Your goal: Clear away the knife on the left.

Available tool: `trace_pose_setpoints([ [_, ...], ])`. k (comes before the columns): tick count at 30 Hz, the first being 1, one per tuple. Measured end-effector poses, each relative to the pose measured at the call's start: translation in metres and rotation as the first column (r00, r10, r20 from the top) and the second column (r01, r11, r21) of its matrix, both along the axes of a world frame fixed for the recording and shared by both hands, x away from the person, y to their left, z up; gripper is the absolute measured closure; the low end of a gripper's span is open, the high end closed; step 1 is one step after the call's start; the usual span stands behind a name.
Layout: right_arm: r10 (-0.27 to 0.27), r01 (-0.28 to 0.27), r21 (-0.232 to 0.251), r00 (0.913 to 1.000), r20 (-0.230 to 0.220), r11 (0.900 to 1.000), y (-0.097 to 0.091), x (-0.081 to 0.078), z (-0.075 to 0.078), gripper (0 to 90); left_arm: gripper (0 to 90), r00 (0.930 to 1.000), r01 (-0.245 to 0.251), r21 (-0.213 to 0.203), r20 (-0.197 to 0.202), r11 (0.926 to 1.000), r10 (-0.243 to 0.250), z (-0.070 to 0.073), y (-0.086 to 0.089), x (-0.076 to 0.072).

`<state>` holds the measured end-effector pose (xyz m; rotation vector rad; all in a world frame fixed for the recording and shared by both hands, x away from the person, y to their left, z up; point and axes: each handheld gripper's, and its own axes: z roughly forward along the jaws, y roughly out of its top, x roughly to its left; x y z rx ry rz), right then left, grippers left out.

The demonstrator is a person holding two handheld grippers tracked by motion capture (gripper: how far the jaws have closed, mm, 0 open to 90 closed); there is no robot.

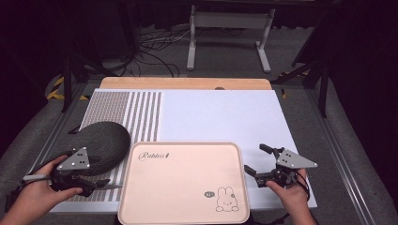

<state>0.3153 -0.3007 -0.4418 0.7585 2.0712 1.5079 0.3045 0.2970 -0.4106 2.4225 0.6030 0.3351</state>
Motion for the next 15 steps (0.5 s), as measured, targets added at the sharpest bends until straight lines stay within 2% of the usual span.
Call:
trace_pose_setpoints([
  [3, 0.001, -0.001, 0.001, 1.0000, 0.003, 1.0000, -0.0002, -0.0004, 0.0004, 3.9, 19.9, 0.9999, 0.005, 0.021, -0.010, 0.9998, -0.005, 0.0023, 0.0000, 0.0004],
  [7, 0.002, -0.002, 0.007, 1.0000, 0.004, 1.0000, -0.0006, -0.0005, 0.0007, 3.9, 19.0, 0.9996, 0.014, 0.079, -0.025, 0.9967, -0.012, 0.0037, -0.0004, 0.0004],
  [8, 0.003, -0.003, 0.008, 1.0000, 0.004, 1.0000, -0.0006, -0.0005, 0.0007, 3.9, 19.0, 0.9996, 0.014, 0.079, -0.025, 0.9967, -0.012, 0.0037, -0.0004, 0.0004],
  [9, 0.003, -0.003, 0.008, 1.0000, 0.004, 1.0000, -0.0006, -0.0005, 0.0007, 3.9, 18.8, 0.9991, 0.012, 0.102, -0.041, 0.9947, -0.008, 0.0040, -0.0001, 0.0005],
  [10, 0.003, -0.003, 0.008, 1.0000, 0.004, 1.0000, -0.0006, -0.0005, 0.0007, 3.9, 18.5, 0.9991, 0.012, 0.102, -0.041, 0.9947, -0.008, 0.0040, -0.0001, 0.0005],
  [12, 0.005, -0.005, 0.007, 1.0000, 0.004, 1.0000, -0.0004, -0.0004, 0.0007, 3.9, 18.3, 0.9981, 0.013, 0.127, -0.062, 0.9918, -0.005, 0.0039, 0.0002, 0.0006],
  [15, 0.008, -0.008, 0.007, 1.0000, 0.005, 0.9999, -0.0003, -0.0001, 0.0006, 3.9, 18.3, 0.9973, 0.029, 0.173, -0.072, 0.9846, -0.017, 0.0034, 0.0013, 0.0022],
])
